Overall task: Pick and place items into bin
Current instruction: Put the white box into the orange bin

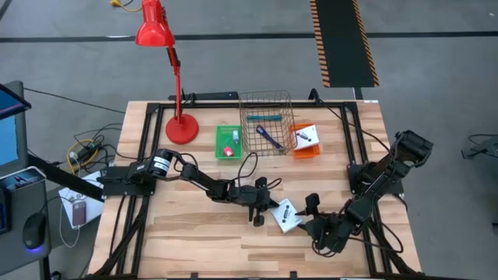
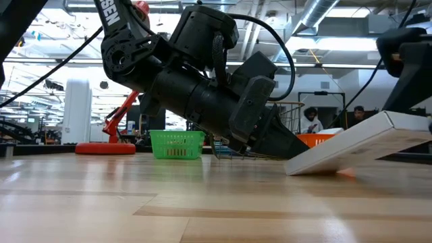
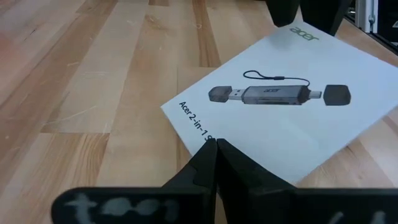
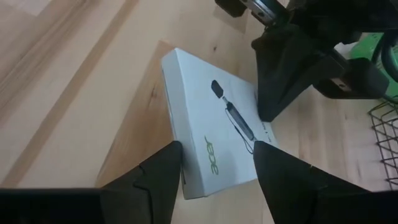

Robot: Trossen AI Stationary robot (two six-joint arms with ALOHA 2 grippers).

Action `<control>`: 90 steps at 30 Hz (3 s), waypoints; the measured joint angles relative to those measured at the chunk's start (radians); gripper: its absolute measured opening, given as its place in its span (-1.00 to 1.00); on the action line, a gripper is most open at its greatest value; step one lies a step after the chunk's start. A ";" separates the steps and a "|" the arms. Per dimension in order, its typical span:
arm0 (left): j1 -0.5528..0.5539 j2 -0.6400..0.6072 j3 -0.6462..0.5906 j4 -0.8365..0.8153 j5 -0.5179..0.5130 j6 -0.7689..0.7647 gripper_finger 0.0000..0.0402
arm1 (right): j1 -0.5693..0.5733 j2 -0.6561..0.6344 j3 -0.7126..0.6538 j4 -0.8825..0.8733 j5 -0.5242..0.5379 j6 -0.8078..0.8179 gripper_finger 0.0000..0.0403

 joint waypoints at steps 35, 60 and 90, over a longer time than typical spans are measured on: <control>-0.006 0.008 -0.004 -0.018 0.028 -0.005 -1.00 | -0.129 0.005 -0.008 0.035 0.054 -0.082 -0.12; -0.007 0.008 -0.001 -0.013 0.019 0.050 -1.00 | -0.102 0.004 0.043 -0.095 -0.318 0.404 0.06; -0.007 0.010 0.018 -0.015 0.039 0.147 -1.00 | -0.151 0.003 0.038 -0.058 -0.459 0.750 0.32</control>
